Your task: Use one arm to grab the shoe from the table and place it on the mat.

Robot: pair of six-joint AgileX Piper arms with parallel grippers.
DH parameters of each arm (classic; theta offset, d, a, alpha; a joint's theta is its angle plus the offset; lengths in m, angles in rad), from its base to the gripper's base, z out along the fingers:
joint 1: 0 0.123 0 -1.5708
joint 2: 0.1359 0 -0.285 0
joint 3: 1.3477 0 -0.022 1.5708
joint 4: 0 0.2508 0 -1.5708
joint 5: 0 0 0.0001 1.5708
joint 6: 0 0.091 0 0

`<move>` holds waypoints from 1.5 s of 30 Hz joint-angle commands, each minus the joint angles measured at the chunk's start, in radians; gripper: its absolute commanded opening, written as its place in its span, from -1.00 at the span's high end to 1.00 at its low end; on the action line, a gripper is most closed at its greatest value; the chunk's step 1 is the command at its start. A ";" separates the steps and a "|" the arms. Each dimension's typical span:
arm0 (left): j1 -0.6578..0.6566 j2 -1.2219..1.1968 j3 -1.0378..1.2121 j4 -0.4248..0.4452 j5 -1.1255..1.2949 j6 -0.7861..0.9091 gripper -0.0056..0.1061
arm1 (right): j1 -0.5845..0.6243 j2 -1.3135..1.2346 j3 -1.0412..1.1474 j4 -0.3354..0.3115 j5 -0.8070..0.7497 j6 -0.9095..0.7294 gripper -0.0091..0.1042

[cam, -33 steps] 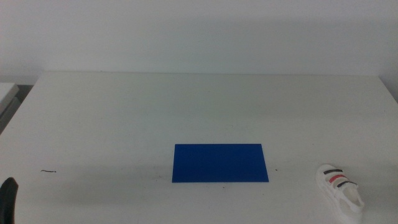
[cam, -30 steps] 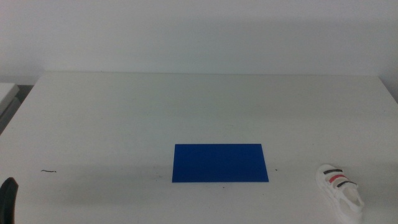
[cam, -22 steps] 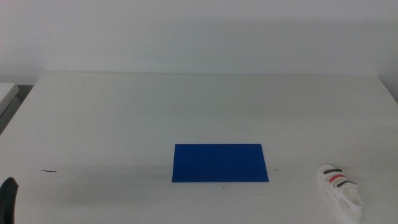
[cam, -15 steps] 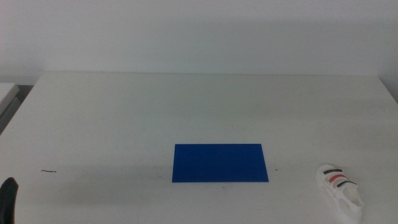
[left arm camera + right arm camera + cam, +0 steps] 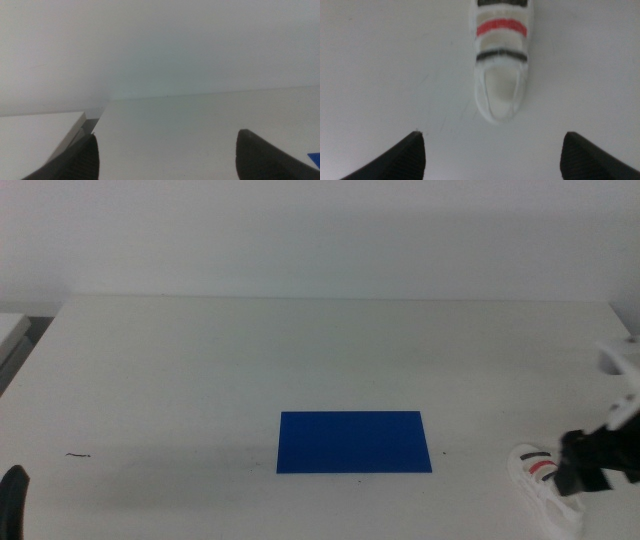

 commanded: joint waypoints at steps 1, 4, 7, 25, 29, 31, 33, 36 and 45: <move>0.000 0.005 0.001 -0.004 -0.011 -0.003 -0.78 | 0.025 0.050 -0.010 -0.018 -0.074 -0.001 -0.80; 0.000 0.005 0.001 -0.004 -0.011 -0.003 -0.78 | 0.043 0.107 -0.010 -0.031 -0.135 0.006 -0.80; 0.000 0.005 0.001 -0.004 -0.011 -0.003 -0.78 | 0.053 0.160 -0.010 -0.068 -0.184 0.071 -0.80; 0.000 0.005 0.001 -0.004 -0.011 -0.003 -0.78 | 0.096 0.359 -0.103 -0.168 -0.101 0.205 0.81; 0.000 0.005 0.001 -0.004 -0.011 -0.003 -0.78 | 0.196 0.370 -0.281 -0.206 0.011 0.226 0.81; 0.000 0.005 0.001 -0.004 -0.011 -0.003 -0.78 | 0.250 0.398 -0.373 -0.203 0.018 0.257 0.81; 0.000 0.005 0.001 -0.004 -0.011 -0.003 -0.78 | 0.296 0.444 -0.452 -0.204 0.024 0.299 0.82; 0.000 0.005 0.001 -0.004 -0.011 -0.003 -0.78 | 0.364 0.539 -0.565 -0.204 0.052 0.316 0.82; 0.000 0.005 0.001 -0.004 -0.011 -0.003 -0.78 | 0.471 0.757 -0.864 -0.200 0.166 0.330 0.82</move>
